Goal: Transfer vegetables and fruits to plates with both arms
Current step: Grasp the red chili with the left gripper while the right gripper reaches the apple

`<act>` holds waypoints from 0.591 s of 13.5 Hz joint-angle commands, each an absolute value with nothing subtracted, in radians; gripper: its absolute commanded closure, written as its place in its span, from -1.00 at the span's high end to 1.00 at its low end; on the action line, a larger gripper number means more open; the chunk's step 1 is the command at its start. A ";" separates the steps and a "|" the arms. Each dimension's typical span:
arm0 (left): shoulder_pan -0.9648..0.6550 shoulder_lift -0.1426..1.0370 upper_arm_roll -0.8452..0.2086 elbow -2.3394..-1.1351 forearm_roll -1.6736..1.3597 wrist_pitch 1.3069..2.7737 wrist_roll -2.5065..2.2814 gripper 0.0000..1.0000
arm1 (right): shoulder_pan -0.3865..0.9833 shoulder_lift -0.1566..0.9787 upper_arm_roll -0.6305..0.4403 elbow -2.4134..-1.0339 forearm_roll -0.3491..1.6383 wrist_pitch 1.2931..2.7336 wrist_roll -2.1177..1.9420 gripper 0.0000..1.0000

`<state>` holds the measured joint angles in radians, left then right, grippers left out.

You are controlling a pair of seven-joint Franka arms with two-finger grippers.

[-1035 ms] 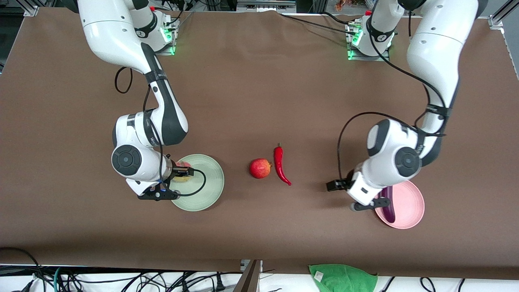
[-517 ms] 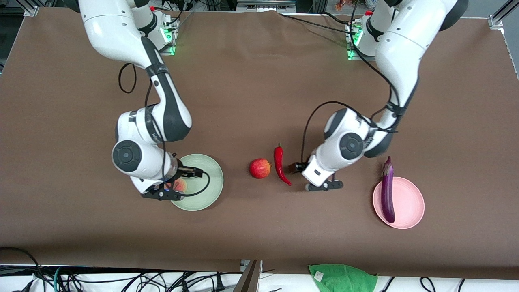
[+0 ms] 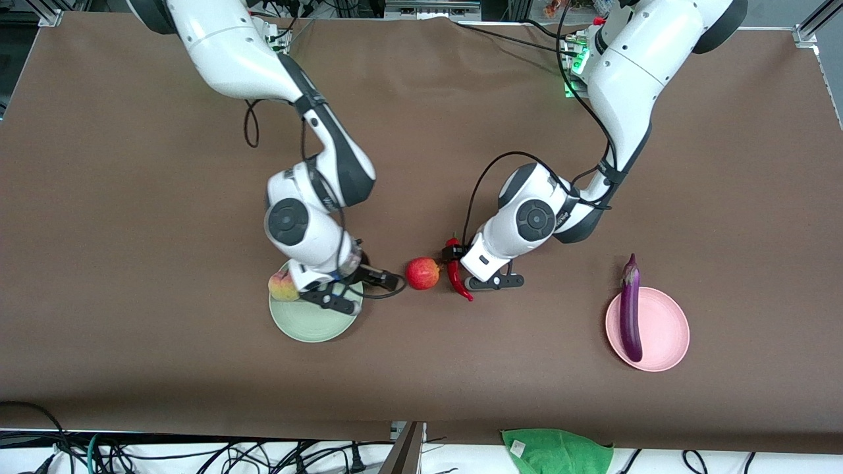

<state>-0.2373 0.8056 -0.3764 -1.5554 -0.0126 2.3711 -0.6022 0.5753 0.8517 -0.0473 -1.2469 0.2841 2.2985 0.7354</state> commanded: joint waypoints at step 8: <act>-0.233 0.793 -0.403 -1.706 0.055 2.560 -0.660 -1.00 | 0.640 0.934 -0.035 -1.238 0.302 2.473 0.900 0.99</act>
